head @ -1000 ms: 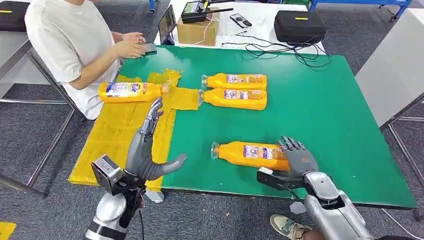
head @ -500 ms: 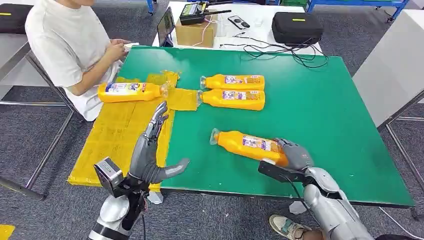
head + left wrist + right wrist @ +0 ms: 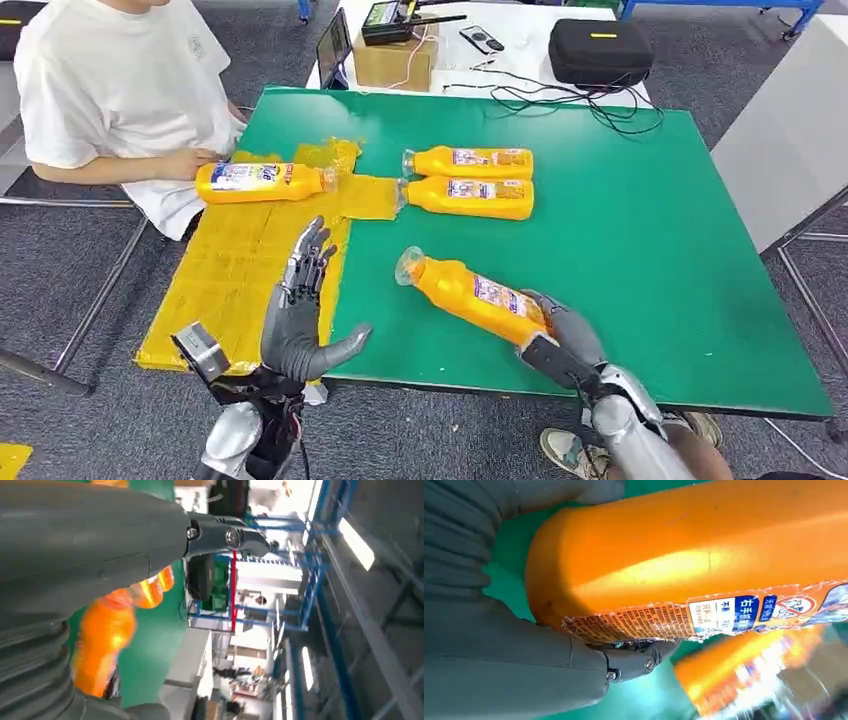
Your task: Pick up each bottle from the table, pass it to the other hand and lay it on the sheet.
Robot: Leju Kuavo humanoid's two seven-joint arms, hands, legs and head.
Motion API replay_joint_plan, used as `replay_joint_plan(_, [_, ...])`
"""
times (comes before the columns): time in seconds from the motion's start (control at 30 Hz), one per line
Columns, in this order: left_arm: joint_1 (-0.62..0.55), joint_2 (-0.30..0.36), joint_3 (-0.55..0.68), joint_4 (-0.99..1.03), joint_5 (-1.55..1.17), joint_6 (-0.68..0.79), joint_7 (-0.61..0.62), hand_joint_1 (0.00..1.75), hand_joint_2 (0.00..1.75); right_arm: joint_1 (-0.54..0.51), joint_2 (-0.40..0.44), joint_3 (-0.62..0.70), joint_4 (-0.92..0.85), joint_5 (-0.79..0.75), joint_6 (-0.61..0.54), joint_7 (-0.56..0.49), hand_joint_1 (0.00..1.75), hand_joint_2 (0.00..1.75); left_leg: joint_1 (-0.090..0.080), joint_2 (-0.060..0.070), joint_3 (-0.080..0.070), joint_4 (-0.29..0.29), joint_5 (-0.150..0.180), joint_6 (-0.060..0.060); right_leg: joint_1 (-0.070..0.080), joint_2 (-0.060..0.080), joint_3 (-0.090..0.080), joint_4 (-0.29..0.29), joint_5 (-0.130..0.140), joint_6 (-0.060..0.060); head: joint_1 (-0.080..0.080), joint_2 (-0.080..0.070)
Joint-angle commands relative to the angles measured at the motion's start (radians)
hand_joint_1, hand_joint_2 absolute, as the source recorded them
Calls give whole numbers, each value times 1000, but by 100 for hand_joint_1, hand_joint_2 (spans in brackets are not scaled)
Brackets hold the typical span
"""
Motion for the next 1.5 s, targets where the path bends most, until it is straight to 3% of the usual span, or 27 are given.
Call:
replay_joint_plan(0.03, [63,-10,-20,8,60,9,11,0,175,97,86,-104,-262,-66,-19,-11,175,175,1,2,2,0,-2,-1,1,1,1,0,-2,-2,0,0])
replay_joint_plan(0.3, [71,-13,-19,18,82,8,34,0,175,119,108,-124,-297,-107,-42,-53,175,175,0,1,-1,0,-1,-1,1,0,-2,0,-1,-2,0,0])
replay_joint_plan(0.43, [117,7,-121,106,61,2,28,0,175,173,151,-105,-468,-130,-115,-80,175,175,1,2,4,0,-4,-3,2,1,3,-1,-4,-5,0,0])
replay_joint_plan(0.6, [108,38,-222,161,-28,81,-50,0,175,156,188,-89,-497,-198,-151,-111,175,175,1,4,6,0,-6,-3,2,3,4,0,-5,-5,0,0])
replay_joint_plan(0.7, [87,65,-250,179,-18,70,-72,0,175,132,174,-21,-454,-209,-77,-104,175,175,0,2,1,-2,-1,-1,0,1,-1,-1,-1,-3,0,0])
replay_joint_plan(0.77, [73,40,-242,179,-21,56,-54,0,175,116,184,64,-403,-199,12,-112,175,175,2,5,4,-1,-3,-2,2,3,2,-2,-2,-5,0,0])
replay_joint_plan(0.8, [63,33,-239,189,-13,42,-38,0,175,110,192,94,-383,-185,24,-116,175,175,0,4,-1,-1,-1,-1,1,3,-3,-1,-1,-2,0,0])
replay_joint_plan(1.03, [53,23,-231,204,1,24,-24,0,175,106,207,133,-362,-167,28,-123,175,175,1,5,0,-1,-2,-2,1,4,-1,-2,-1,-3,0,0])
replay_joint_plan(1.07, [42,22,-231,220,21,-4,-7,0,175,100,213,176,-347,-163,57,-134,175,175,1,5,1,-1,-2,-2,1,4,0,-2,-1,-3,0,0])
replay_joint_plan(1.1, [-2,7,-210,246,49,-103,-48,0,175,69,224,401,-284,-160,122,-140,175,175,1,7,2,-2,-2,-2,2,6,-1,-1,-1,-4,0,0])
replay_joint_plan(1.5, [34,-11,-181,102,-44,-49,-82,0,175,74,240,439,-165,-135,138,-94,175,175,2,0,-1,-1,-1,-1,1,0,-2,-1,-2,-3,1,0])
